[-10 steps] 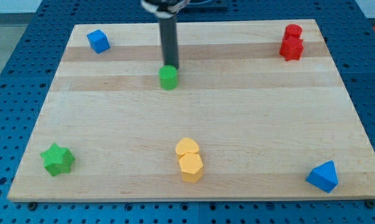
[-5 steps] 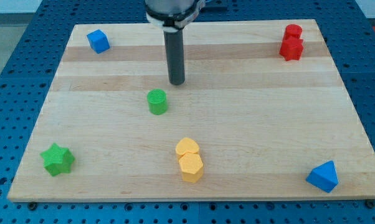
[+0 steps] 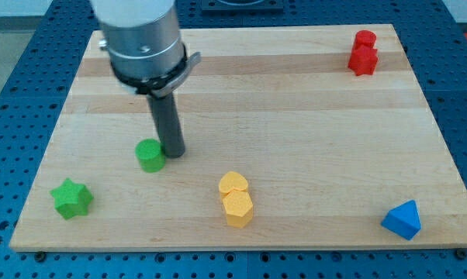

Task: Place the green circle to the top right of the green star

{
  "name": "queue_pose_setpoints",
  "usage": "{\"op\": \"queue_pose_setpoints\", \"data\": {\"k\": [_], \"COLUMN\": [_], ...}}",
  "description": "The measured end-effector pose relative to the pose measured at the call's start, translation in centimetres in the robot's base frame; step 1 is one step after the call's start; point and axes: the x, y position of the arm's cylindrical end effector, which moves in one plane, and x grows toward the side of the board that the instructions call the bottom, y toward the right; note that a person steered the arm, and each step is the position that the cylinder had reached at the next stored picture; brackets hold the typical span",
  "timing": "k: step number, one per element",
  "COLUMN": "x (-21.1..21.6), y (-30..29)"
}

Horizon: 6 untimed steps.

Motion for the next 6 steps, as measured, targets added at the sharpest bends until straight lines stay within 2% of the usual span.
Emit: {"op": "queue_pose_setpoints", "data": {"k": [2, 4, 6], "x": [3.8, 3.8, 3.2], "y": [-3.5, -2.1, -3.4]}}
